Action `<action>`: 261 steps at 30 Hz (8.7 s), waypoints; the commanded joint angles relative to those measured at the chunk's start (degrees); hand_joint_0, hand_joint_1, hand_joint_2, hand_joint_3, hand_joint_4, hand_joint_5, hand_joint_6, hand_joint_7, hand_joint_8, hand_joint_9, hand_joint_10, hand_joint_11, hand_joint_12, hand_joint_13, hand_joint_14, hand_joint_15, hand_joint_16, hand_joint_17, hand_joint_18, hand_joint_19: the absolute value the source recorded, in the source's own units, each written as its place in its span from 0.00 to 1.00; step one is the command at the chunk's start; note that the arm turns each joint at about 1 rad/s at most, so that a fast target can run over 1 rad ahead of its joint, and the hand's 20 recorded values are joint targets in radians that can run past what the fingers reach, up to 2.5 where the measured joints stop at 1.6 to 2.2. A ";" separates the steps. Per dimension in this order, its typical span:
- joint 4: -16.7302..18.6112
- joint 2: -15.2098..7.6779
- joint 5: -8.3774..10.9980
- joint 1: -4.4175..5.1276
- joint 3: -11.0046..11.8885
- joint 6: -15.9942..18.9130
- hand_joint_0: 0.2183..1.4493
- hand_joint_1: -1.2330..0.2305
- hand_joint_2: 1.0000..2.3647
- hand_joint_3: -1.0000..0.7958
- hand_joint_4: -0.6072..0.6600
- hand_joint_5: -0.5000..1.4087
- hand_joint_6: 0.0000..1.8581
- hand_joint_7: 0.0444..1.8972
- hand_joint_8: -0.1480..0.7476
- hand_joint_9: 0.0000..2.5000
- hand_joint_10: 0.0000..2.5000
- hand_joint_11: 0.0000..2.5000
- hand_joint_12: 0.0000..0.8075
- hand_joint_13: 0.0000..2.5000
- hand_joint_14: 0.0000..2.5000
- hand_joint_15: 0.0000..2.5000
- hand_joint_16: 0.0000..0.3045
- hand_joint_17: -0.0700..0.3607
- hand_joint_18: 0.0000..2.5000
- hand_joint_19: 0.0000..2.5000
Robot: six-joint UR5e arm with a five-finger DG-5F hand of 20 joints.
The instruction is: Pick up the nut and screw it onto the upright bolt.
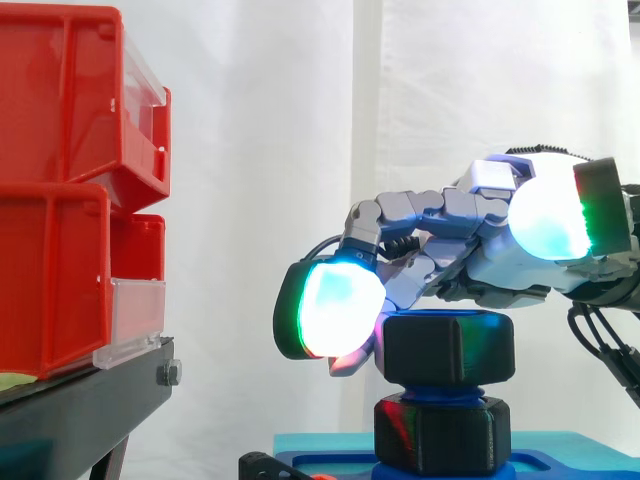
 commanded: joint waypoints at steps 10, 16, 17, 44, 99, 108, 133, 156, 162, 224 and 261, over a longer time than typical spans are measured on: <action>0.86 0.00 -0.14 -0.49 0.03 -0.03 0.20 0.67 0.00 0.28 0.64 0.21 0.36 0.66 0.47 0.26 0.00 0.00 0.32 0.18 0.00 0.00 0.07 0.28 0.04 0.00; 1.29 0.00 -0.41 -0.93 0.03 -0.03 0.21 0.66 0.00 0.28 0.63 0.22 0.41 0.63 0.48 0.30 0.00 0.00 0.31 0.22 0.00 0.00 0.06 0.26 0.07 0.00; 1.38 0.00 -0.49 -0.93 0.03 -0.03 0.21 0.66 0.00 0.28 0.62 0.23 0.42 0.64 0.48 0.33 0.00 0.00 0.30 0.24 0.00 0.00 0.06 0.26 0.09 0.00; 4.90 0.00 -3.22 -4.27 0.03 -0.03 0.23 0.64 0.00 0.28 0.54 0.27 0.43 0.62 0.40 0.75 0.01 0.23 0.24 0.57 0.00 0.12 0.03 0.21 0.40 0.03; 3.76 -0.09 -1.02 -0.58 -1.91 -1.00 0.18 0.73 0.00 0.28 0.66 0.18 0.27 0.47 0.45 0.19 0.00 0.00 0.42 0.11 0.00 0.00 0.13 0.36 0.00 0.00; 3.76 0.00 -1.02 -0.58 -1.99 -1.09 0.19 0.72 0.00 0.28 0.64 0.20 0.27 0.65 0.46 0.21 0.00 0.00 0.42 0.14 0.00 0.00 0.12 0.35 0.00 0.00; 5.34 0.00 -1.90 -3.39 -1.91 -1.35 0.23 0.63 0.00 0.28 0.53 0.26 0.42 0.58 0.45 0.52 0.00 0.01 0.24 0.41 0.00 0.05 0.04 0.23 0.26 0.00; 8.33 -0.09 -3.66 -4.19 -0.59 -1.35 0.20 0.68 0.00 0.28 0.68 0.19 0.27 0.51 0.47 0.37 0.00 0.01 0.37 0.28 0.00 0.01 0.10 0.32 0.16 0.00; 8.59 0.00 -3.92 -3.75 -0.06 -1.35 0.19 0.68 0.00 0.28 0.63 0.17 0.27 0.37 0.44 0.28 0.00 0.00 0.39 0.22 0.00 0.00 0.11 0.34 0.10 0.00; 6.30 -2.02 -1.90 -0.58 -0.06 0.67 0.19 0.71 0.00 0.28 0.68 0.20 0.27 0.57 0.47 0.23 0.00 0.00 0.42 0.18 0.00 0.00 0.11 0.34 0.05 0.00; 10.61 -2.02 -4.54 -4.10 -0.06 0.23 0.22 0.67 0.00 0.28 0.53 0.27 0.43 0.53 0.41 0.69 0.00 0.14 0.24 0.51 0.00 0.07 0.04 0.22 0.36 0.03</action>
